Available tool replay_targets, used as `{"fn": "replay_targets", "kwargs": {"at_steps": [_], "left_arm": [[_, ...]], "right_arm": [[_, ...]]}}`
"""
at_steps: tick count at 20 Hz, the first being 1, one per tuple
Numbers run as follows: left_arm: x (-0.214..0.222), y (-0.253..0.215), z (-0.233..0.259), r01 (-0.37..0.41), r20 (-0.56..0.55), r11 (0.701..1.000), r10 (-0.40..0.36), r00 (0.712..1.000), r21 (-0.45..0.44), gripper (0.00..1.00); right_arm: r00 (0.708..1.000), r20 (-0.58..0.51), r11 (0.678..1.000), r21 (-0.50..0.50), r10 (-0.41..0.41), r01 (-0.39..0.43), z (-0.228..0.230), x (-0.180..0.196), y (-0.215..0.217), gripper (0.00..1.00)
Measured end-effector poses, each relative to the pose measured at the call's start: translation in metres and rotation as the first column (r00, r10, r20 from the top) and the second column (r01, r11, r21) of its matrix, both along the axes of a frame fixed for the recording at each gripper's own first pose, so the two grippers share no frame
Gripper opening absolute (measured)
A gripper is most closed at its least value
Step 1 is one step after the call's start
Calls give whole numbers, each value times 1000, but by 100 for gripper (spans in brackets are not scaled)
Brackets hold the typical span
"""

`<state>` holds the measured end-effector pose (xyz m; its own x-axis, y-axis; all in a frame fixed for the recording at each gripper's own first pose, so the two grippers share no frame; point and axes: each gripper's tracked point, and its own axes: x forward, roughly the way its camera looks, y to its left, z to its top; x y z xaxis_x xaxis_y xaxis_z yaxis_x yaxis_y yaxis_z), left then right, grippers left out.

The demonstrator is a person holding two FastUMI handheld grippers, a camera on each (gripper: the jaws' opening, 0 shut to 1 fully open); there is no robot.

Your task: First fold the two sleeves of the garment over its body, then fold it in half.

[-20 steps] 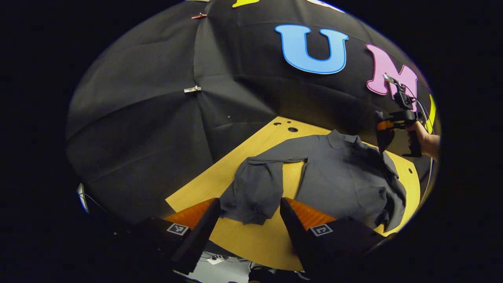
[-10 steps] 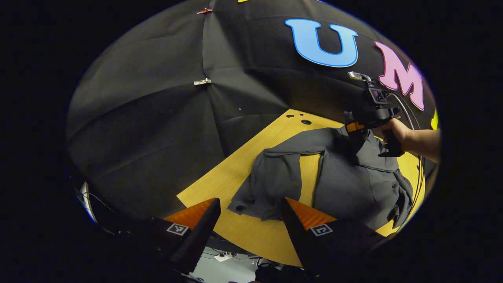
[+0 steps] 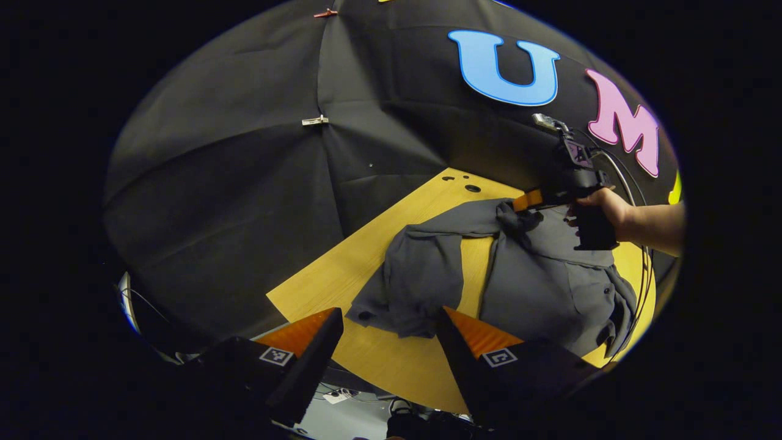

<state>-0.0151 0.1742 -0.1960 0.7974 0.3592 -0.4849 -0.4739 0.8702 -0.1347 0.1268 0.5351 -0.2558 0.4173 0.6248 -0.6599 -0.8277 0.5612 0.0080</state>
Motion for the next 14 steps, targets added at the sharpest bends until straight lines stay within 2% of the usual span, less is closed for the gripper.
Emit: {"fn": "replay_targets", "kwargs": {"at_steps": [1, 2, 5, 8, 9, 10, 11, 13, 14], "left_arm": [[2, 5, -3, -7, 2, 1000, 7, 1000, -5, 96], [5, 10, -8, -18, 0, 1000, 18, 1000, -13, 96], [13, 26, -23, -44, -7, 998, 44, 999, -41, 96], [20, 43, -44, -53, -39, 997, 52, 998, -47, 96], [24, 46, -50, -52, -47, 997, 50, 998, -49, 92], [28, 48, -56, -42, -54, 998, 39, 998, -56, 96], [34, 48, -62, -30, -60, 997, 26, 998, -66, 92], [45, 47, -67, -2, -62, 997, -3, 998, -82, 92], [50, 45, -68, 8, -63, 996, -13, 998, -89, 96]], "right_arm": [[1000, 9, 1000, 12, -10, 10, 10, 0, -9, 87], [999, 34, 1000, 15, -22, 22, 20, 1, -20, 100], [991, 125, 999, 35, -40, 36, 64, 4, -62, 98], [983, 166, 996, 47, -80, 73, 94, 0, -112, 99], [979, 179, 994, 53, -100, 92, 104, -3, -131, 98], [976, 181, 992, 61, -120, 111, 113, -10, -152, 98], [973, 180, 989, 68, -142, 132, 118, -15, -170, 98], [962, 192, 980, 73, -195, 184, 128, -26, -216, 98], [956, 198, 976, 72, -217, 207, 132, -32, -236, 98]]}}
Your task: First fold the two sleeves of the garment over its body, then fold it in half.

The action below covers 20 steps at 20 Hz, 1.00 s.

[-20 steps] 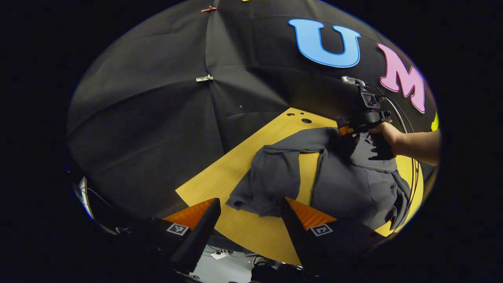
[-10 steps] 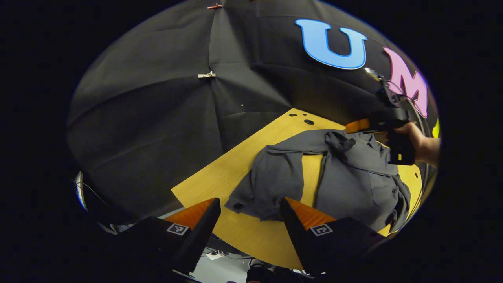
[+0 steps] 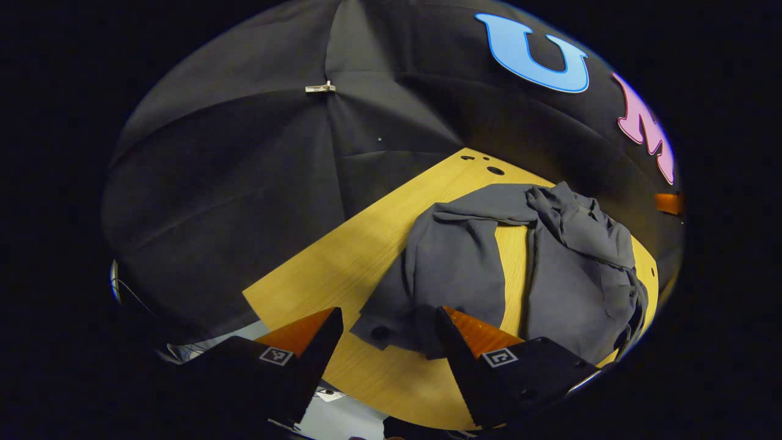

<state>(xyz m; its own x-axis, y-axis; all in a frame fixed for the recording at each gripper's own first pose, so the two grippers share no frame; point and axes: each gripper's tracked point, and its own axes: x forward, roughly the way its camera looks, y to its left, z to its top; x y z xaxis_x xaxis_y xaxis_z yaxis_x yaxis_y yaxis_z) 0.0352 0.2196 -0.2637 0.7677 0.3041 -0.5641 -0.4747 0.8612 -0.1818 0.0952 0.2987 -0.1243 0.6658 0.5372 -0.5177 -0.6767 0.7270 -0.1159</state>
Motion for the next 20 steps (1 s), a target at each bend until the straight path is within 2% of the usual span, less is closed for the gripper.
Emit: {"fn": "replay_targets", "kwargs": {"at_steps": [1, 3, 6, 7, 8, 9, 10, 11, 12, 15, 18, 20], "left_arm": [[6, -3, -5, 12, -6, 1000, -12, 1000, -9, 92], [15, -7, -15, 30, -33, 999, -30, 999, -14, 96], [22, -10, -30, 44, -77, 999, -44, 996, 0, 96], [24, -11, -35, 50, -91, 999, -49, 995, 8, 92], [23, -11, -40, 57, -115, 998, -53, 992, 26, 97], [26, -11, -39, 78, -120, 995, -71, 990, 57, 94], [26, -15, -38, 104, -130, 992, -95, 987, 66, 98], [27, -19, -36, 127, -134, 989, -116, 984, 73, 91], [33, -24, -39, 141, -134, 988, -132, 982, 64, 79], [40, -34, -35, 180, -131, 981, -170, 977, 72, 53], [45, -39, -35, 256, -147, 962, -241, 960, 94, 20], [46, -38, -32, 274, -129, 959, -264, 956, 68, 8]], "right_arm": [[1000, 5, 1000, -5, -23, 23, 3, -7, -20, 98], [998, 12, 997, -25, -68, 68, 6, -21, -60, 98], [989, 6, 989, -26, -147, 147, 14, -42, -108, 98], [985, -3, 984, -14, -175, 175, 16, -49, -118, 98], [978, -10, 978, -5, -207, 207, 20, -55, -131, 98], [972, -15, 972, 3, -237, 237, 20, -59, -142, 98], [964, -16, 964, 8, -266, 266, 23, -64, -154, 98], [956, -18, 956, 12, -292, 293, 24, -68, -163, 98], [948, -20, 948, 14, -318, 318, 25, -72, -174, 98], [923, -24, 922, 38, -385, 385, 26, -83, -198, 98], [904, -39, 903, 45, -427, 428, 22, -92, -221, 98], [895, -47, 893, 53, -444, 446, 20, -92, -231, 98]]}}
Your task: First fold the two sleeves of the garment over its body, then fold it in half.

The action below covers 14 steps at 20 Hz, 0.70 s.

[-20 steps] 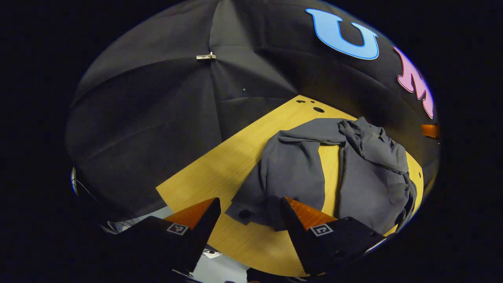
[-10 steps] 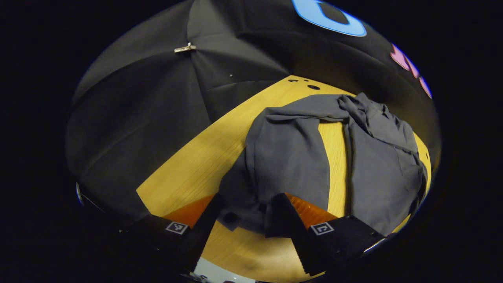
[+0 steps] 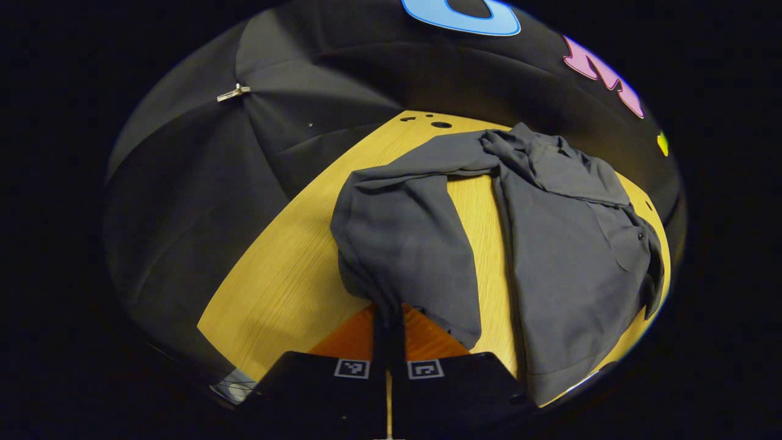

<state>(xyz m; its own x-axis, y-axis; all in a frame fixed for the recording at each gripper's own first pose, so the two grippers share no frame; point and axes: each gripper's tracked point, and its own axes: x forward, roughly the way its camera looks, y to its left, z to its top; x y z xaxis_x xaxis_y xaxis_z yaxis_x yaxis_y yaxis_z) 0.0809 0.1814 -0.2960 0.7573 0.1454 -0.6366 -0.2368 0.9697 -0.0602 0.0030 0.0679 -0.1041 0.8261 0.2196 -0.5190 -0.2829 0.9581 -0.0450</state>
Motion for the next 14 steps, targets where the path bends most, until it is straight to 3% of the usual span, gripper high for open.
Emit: {"fn": "replay_targets", "kwargs": {"at_steps": [6, 14], "left_arm": [[4, 2, 44, -79, 95, 981, 96, 991, -175, 5], [48, -12, 121, -89, 188, 983, 119, 975, -161, 5]], "right_arm": [[1000, 4, 999, 22, -26, 26, -6, 13, -22, 98], [1000, -8, 998, 66, -19, 20, -20, 43, -39, 98]]}}
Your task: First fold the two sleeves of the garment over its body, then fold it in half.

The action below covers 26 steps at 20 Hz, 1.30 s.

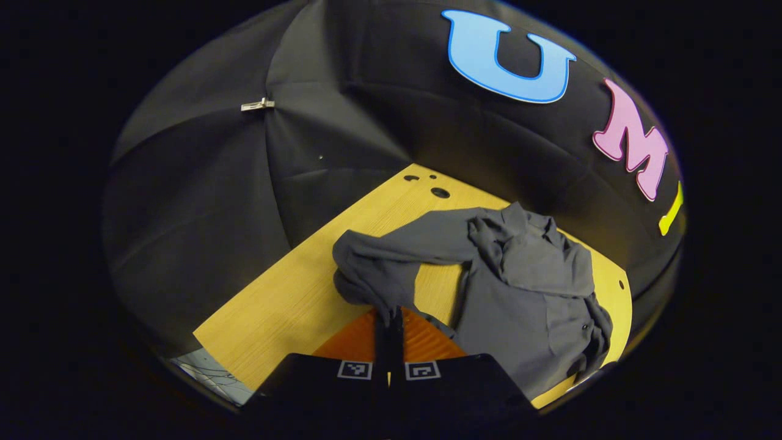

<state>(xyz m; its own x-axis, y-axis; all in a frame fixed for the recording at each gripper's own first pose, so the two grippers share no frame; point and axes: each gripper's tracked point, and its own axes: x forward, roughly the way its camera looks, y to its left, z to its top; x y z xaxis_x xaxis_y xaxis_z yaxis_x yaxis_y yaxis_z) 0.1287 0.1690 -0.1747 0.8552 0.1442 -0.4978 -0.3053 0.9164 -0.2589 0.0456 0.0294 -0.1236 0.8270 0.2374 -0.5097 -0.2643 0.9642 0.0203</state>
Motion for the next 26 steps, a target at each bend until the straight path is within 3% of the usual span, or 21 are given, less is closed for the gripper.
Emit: {"fn": "replay_targets", "kwargs": {"at_steps": [6, 9, 10, 11, 18, 26], "left_arm": [[69, -12, 73, -20, 100, 1000, 18, 995, 18, 5], [107, -36, 112, 13, 152, 998, -22, 988, 59, 6], [118, -50, 122, 33, 167, 997, -45, 985, 73, 2], [131, -67, 131, 58, 178, 995, -73, 981, 84, 5], [198, -237, 154, 283, 213, 956, -292, 932, 75, 2], [245, -396, 138, 491, 197, 869, -492, 848, 60, 5]], "right_arm": [[999, -31, 999, 37, -21, 22, -17, 23, -27, 98], [999, -43, 999, 41, -24, 26, -22, 37, -45, 99], [999, -47, 998, 48, -26, 28, -23, 42, -50, 99], [998, -51, 998, 53, -28, 31, -24, 47, -56, 99], [996, -73, 995, 85, -47, 54, -37, 71, -82, 99], [992, -125, 997, 69, -13, 21, -62, 71, -91, 99]]}}
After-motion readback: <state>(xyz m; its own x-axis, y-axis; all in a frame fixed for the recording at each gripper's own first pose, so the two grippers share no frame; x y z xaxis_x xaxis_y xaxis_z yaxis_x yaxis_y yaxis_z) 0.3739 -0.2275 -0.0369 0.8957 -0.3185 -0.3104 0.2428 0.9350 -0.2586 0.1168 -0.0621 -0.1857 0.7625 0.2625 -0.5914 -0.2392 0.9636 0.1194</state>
